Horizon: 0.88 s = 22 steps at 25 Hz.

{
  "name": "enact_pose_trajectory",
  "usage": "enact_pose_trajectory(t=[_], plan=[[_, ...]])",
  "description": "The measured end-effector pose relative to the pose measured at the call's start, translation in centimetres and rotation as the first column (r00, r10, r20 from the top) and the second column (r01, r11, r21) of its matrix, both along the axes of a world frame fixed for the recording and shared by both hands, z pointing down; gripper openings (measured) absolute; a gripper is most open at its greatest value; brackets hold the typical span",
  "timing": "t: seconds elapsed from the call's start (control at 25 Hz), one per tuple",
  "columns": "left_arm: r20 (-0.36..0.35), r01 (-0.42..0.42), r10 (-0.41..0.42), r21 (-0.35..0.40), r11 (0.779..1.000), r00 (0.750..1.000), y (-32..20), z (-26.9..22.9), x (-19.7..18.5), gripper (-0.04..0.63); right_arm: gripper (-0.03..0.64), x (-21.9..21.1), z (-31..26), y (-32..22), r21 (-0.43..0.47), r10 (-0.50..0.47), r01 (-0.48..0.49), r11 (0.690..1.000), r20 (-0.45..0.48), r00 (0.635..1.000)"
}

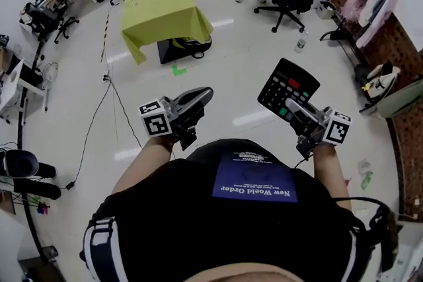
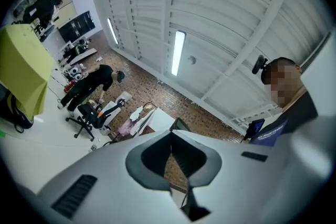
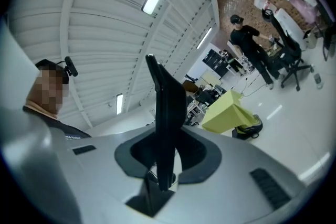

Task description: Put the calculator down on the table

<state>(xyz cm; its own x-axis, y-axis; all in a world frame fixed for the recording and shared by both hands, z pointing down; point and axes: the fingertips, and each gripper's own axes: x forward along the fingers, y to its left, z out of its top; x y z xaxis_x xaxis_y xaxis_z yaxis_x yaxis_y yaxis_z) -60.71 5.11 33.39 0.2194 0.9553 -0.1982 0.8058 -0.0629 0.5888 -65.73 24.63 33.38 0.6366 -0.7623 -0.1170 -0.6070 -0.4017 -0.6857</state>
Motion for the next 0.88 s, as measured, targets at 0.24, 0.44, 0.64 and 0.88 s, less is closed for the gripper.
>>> enact_pose_trajectory(t=[0.24, 0.44, 0.64, 0.88], plan=[[0.006, 0.060, -0.060, -0.016, 0.998, 0.998, 7.3, -1.5, 5.4, 0.006, 0.060, 6.3, -1.1, 7.6, -0.044, -0.062, 0.060, 0.997, -0.045, 0.997], [0.003, 0.059, -0.059, 0.011, 0.998, 0.998, 9.8, -1.5, 9.6, 0.006, 0.060, 11.2, -0.2, 9.5, -0.004, -0.089, 0.089, 0.996, -0.009, 0.996], [0.036, 0.066, -0.065, -0.009, 0.998, 0.997, 10.1, 0.3, 15.2, 0.006, 0.060, 16.6, 0.8, 10.0, 0.020, -0.081, 0.081, 0.996, 0.007, 0.997], [-0.001, 0.021, -0.021, -0.045, 0.999, 1.000, 8.0, -0.2, 25.2, 0.006, 0.060, 26.1, -0.7, 8.0, 0.029, -0.034, 0.034, 0.999, -0.003, 0.999]])
